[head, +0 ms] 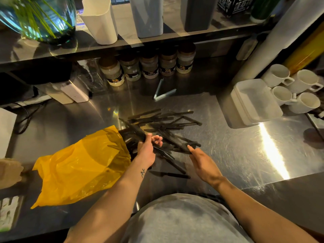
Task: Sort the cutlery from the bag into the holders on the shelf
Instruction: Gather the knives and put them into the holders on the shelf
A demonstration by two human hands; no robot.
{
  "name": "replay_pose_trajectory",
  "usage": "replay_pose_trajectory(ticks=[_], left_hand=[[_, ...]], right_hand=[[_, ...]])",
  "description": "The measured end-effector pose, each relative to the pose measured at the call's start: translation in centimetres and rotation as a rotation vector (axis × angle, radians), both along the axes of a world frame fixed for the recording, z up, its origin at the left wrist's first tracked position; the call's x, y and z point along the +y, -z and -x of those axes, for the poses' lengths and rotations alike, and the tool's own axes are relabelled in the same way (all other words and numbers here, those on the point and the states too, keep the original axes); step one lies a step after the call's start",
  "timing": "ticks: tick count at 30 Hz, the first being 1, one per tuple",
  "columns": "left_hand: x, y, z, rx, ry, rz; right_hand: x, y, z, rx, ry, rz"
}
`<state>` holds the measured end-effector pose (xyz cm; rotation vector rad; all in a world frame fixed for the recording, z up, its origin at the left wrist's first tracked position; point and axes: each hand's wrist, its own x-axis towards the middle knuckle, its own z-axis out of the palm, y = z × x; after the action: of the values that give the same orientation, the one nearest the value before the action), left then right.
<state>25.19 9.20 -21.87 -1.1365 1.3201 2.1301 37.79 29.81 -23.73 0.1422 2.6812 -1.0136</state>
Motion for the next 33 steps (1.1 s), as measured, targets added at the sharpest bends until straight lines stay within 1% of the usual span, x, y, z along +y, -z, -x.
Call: replay_pose_trajectory(ticks=[3, 7, 8, 9, 10, 11, 13, 14, 16, 20, 21, 23, 27, 28, 31, 33], left_hand=[[1.4, -0.5, -1.0, 0.009, 0.057, -0.048], [2.2, -0.5, -2.2, -0.002, 0.133, -0.074], [2.3, -0.7, -2.6, -0.01, 0.163, -0.066], [2.3, 0.6, -2.7, -0.011, 0.19, -0.056], [2.4, 0.8, -2.9, -0.024, 0.242, -0.014], [2.4, 1.1, -3.1, -0.038, 0.257, -0.02], [2.7, 1.2, -3.4, -0.039, 0.218, -0.088], [3.1, -0.4, -3.6, -0.032, 0.213, -0.11], [3.4, -0.8, -3.7, -0.005, 0.172, -0.174], [3.1, -0.7, -3.7, 0.02, 0.181, -0.142], [3.1, -0.5, -3.7, 0.022, 0.186, -0.126], [3.1, -0.5, -3.6, 0.037, 0.161, -0.113], [3.1, -1.0, -2.3, 0.06, 0.05, -0.119], [3.1, -1.3, -1.9, 0.058, 0.034, -0.118], [3.1, -1.5, -1.5, 0.061, 0.019, -0.101], [3.4, -1.6, -1.8, 0.069, 0.028, -0.089]], right_hand=[[-0.9, 0.1, 0.2, 0.06, -0.016, -0.038], [-1.3, -0.2, 0.4, 0.055, -0.005, -0.043], [-1.4, -0.1, 0.5, 0.073, -0.021, -0.077], [-1.5, 0.0, 0.6, 0.107, -0.048, -0.119], [-1.8, 0.0, 0.7, 0.13, -0.062, -0.145], [-2.0, 0.0, 0.9, 0.141, -0.069, -0.153], [-2.5, 0.1, 1.5, 0.143, -0.08, -0.129], [-2.7, -0.1, 1.7, 0.132, -0.094, -0.113], [-3.1, 0.0, 2.0, 0.131, -0.152, -0.121], [-3.7, -0.2, 2.0, 0.136, -0.164, -0.093], [-3.9, -0.4, 1.9, 0.13, -0.15, -0.057], [-4.3, -0.8, 1.7, 0.103, -0.049, 0.059], [-4.6, -0.4, 1.9, 0.029, 0.299, 0.275], [-4.5, -0.2, 1.8, -0.025, 0.379, 0.389], [-5.1, -0.7, 1.7, -0.226, 0.604, 0.835], [-5.8, -1.6, 2.0, -0.319, 0.819, 1.09]])
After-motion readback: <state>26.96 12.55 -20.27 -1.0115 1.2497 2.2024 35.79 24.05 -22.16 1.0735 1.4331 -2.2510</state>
